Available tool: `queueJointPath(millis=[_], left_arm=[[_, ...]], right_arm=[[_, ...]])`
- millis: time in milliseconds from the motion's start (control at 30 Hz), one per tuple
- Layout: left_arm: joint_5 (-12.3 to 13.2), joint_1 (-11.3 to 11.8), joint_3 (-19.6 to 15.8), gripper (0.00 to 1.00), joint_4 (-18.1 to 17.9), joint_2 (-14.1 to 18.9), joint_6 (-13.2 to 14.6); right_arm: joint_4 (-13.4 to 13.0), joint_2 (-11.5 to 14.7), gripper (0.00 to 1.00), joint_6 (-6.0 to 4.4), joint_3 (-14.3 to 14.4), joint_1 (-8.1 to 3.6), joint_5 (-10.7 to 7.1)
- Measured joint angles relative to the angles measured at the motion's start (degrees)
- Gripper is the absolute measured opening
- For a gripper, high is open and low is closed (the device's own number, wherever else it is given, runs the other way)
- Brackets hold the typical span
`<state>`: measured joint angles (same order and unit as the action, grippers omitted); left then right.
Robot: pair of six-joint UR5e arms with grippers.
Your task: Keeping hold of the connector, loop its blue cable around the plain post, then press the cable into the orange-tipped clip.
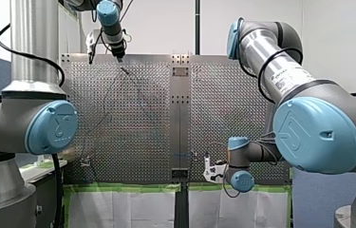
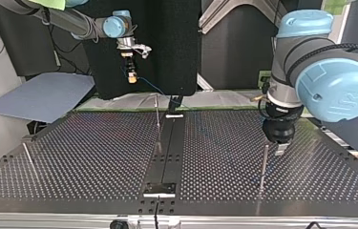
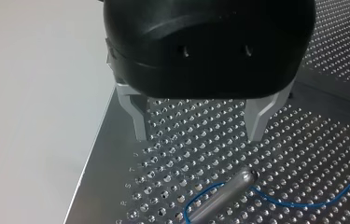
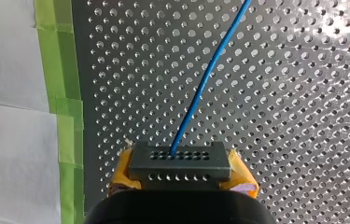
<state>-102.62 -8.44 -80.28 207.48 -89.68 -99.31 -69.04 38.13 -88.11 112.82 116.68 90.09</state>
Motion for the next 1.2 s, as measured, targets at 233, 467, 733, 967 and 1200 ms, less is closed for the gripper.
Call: queueJointPath(millis=[233,467,733,967,1200], left_arm=[[-1.0,-0.7,-0.1,1.00,0.5,0.0,-0.6],[-4.6,-1.5,-0.1,1.00,1.4,0.0,-0.8],[-9.0,-1.9,-0.1,1.00,1.7,0.0,-1.4],[-12.5,-1.9,-0.1,1.00,1.7,0.0,-1.4],[-13.3,-2.0,-0.3,1.00,1.7,0.0,-1.4]], right_arm=[[0.1,0.0,0.00,-0.02,0.0,0.00,0.00],[0.3,0.0,0.00,0.01,0.0,0.01,-0.01],[0.3,0.1,0.00,0.02,0.0,-0.01,0.00],[0.2,0.0,0.00,-0.02,0.0,-0.01,0.00],[0.1,0.0,0.00,-0.06,0.0,0.00,-0.05]])
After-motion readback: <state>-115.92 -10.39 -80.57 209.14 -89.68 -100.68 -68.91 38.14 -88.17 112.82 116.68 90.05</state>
